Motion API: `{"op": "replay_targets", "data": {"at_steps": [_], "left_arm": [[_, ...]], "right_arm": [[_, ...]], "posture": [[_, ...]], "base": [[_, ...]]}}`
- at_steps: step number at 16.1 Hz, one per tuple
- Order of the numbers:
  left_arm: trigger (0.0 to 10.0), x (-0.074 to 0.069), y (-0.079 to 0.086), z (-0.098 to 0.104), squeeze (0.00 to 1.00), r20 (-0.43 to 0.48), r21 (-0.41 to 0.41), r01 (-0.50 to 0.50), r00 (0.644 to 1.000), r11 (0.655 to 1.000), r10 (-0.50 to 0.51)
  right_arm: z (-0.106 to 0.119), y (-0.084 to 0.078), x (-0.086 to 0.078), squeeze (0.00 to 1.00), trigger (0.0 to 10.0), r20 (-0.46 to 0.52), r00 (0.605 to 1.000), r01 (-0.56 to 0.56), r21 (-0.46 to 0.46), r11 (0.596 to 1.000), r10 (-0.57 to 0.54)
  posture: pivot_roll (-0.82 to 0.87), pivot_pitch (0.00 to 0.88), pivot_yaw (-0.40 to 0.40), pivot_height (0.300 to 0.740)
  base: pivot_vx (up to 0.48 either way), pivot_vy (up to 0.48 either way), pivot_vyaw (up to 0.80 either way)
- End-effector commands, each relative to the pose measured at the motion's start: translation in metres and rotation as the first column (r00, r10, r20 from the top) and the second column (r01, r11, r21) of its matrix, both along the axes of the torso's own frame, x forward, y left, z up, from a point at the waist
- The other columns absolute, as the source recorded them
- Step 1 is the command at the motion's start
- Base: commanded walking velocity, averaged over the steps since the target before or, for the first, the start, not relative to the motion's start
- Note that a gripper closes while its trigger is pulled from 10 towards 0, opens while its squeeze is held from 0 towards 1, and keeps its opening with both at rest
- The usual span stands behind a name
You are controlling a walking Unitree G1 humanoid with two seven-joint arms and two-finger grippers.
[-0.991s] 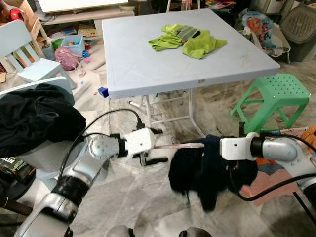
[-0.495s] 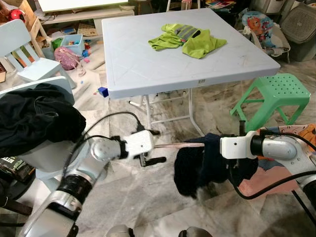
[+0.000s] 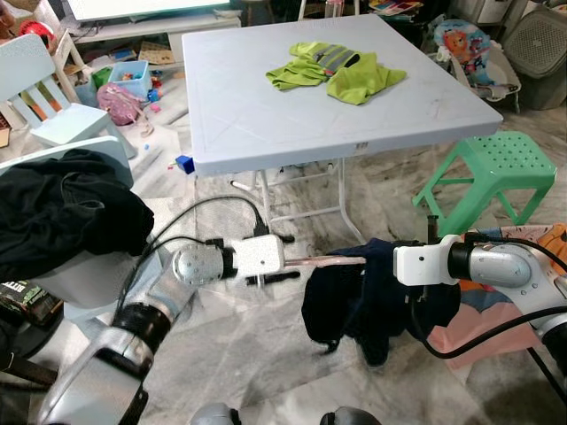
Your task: Hang hanger
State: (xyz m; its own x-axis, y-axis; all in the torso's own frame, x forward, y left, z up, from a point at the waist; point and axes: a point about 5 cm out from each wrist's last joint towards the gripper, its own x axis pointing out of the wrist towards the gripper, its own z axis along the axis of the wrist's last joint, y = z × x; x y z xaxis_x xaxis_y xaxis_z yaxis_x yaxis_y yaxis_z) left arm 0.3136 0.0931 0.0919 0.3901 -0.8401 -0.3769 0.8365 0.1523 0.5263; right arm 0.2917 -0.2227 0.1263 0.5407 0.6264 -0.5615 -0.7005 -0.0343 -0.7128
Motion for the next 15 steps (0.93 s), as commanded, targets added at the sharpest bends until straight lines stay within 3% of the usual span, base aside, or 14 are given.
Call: {"op": "replay_targets", "data": {"at_steps": [1, 3, 7, 12, 14, 15], "left_arm": [[0.0, 0.003, 0.007, 0.001, 0.0, 0.01, 0.037, -0.009, 1.0, 0.999, 0.009], [0.0, 0.003, 0.017, -0.007, 0.0, -0.001, 0.104, -0.021, 1.0, 0.994, 0.022], [0.0, 0.005, 0.025, -0.012, 0.0, -0.008, 0.14, -0.053, 0.998, 0.989, 0.054], [0.0, 0.006, 0.022, -0.014, 0.0, -0.005, 0.128, -0.062, 0.998, 0.99, 0.064], [0.0, 0.006, 0.015, -0.009, 0.0, 0.02, 0.05, -0.064, 0.998, 0.997, 0.063], [0.0, 0.007, 0.014, -0.007, 0.0, 0.04, 0.048, -0.066, 0.997, 0.997, 0.064]], "right_arm": [[0.007, 0.002, 0.003, 0.0, 10.0, 0.029, 0.999, -0.015, 0.005, 1.0, 0.015], [0.007, 0.002, 0.003, 0.0, 10.0, 0.027, 0.999, -0.017, 0.0, 1.0, 0.017], [0.006, 0.002, 0.003, 0.0, 10.0, 0.024, 0.999, -0.024, -0.005, 1.0, 0.024], [0.006, 0.004, 0.002, 0.0, 10.0, 0.025, 0.999, -0.033, -0.003, 0.999, 0.033], [0.004, 0.009, 0.002, 0.0, 10.0, 0.015, 0.999, -0.042, 0.01, 0.999, 0.042], [0.004, 0.01, 0.002, 0.0, 10.0, 0.009, 0.999, -0.048, 0.013, 0.999, 0.048]], "posture": [[-0.06, 0.0, 0.007, 0.74], [-0.06, 0.0, 0.007, 0.74], [-0.05, 0.0, 0.005, 0.74], [-0.06, 0.0, 0.002, 0.74], [-0.06, 0.0, -0.001, 0.74], [-0.06, 0.0, -0.003, 0.74]], "base": [[0.0, 0.0, 0.0], [0.0, 0.0, 0.0], [0.0, 0.0, 0.0], [0.0, 0.0, 0.0], [0.0, 0.0, 0.0], [0.0, 0.0, 0.0]]}}
